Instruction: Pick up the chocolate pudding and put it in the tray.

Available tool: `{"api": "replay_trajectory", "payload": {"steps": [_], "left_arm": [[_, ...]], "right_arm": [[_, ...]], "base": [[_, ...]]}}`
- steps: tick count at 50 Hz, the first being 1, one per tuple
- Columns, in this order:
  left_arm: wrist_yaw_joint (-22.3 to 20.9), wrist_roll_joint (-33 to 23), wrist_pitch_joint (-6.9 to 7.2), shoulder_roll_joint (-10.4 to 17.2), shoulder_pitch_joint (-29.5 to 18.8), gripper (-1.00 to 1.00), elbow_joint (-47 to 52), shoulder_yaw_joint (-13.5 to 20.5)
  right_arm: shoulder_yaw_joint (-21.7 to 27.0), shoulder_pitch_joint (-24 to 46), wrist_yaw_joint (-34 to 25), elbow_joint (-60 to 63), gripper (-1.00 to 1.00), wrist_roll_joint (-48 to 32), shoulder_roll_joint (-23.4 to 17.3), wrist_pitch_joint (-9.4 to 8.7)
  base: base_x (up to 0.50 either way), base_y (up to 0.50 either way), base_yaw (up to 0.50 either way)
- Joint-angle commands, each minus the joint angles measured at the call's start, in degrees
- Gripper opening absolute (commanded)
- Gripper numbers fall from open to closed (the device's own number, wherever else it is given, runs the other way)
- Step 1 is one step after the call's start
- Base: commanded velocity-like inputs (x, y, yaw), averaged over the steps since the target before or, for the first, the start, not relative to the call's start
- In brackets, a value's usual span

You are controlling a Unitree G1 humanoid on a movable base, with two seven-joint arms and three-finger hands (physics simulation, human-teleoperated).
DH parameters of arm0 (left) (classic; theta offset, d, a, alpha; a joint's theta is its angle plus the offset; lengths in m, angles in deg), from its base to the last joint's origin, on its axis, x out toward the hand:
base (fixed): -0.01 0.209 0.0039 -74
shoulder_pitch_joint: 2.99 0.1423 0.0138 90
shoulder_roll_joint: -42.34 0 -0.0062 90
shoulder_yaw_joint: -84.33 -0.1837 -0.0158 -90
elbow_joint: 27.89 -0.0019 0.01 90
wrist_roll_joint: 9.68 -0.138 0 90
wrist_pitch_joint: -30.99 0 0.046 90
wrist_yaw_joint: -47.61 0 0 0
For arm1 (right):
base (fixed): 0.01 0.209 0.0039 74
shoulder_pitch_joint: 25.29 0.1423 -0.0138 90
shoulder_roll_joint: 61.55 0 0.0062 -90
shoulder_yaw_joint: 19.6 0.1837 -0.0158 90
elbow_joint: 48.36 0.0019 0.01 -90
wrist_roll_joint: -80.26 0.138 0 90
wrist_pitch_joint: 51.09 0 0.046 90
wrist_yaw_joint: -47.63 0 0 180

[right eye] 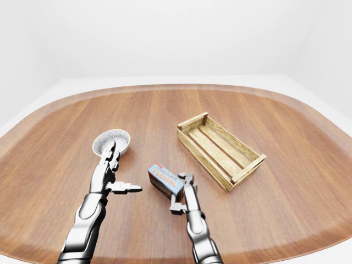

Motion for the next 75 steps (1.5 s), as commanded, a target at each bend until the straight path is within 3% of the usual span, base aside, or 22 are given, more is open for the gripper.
{"api": "replay_trajectory", "payload": {"steps": [1,18,37,44,59,75], "left_arm": [[-0.03,0.52,-0.02,-0.15,-0.43,1.0,-0.69,0.14],[-0.04,0.5,-0.06,-0.13,-0.37,1.0,-0.67,0.11],[-0.13,0.43,0.03,-0.14,-0.16,1.0,-0.45,0.05],[-0.16,0.41,-0.13,-0.14,-0.23,1.0,-0.7,0.08],[-0.09,0.54,-0.54,-0.1,-0.71,1.0,-1.66,0.2],[-0.03,0.75,-0.03,-0.1,-0.8,1.0,-1.36,0.23]], "right_arm": [[-0.12,-2.38,-0.28,6.12,-1.0,-0.59,-0.3,0.01],[-2.8,-6.82,-0.94,23.52,-1.0,0.94,-2.07,0.01],[-2.2,-5.84,-0.7,26.65,-1.0,1.45,-2.43,0.01],[-0.54,-2.15,-0.83,21.86,-1.0,1.93,-1.89,0.01],[2.14,5.0,-2.88,24.2,-1.0,2.26,-0.62,0.01],[5.54,19.71,-1.24,12.45,-1.0,1.38,-0.3,0.01]], "base": [[0.0,0.0,0.0],[0.0,0.0,0.0],[0.0,0.0,0.0],[0.0,0.0,0.0],[0.0,0.0,0.0],[0.0,0.0,0.0]]}}
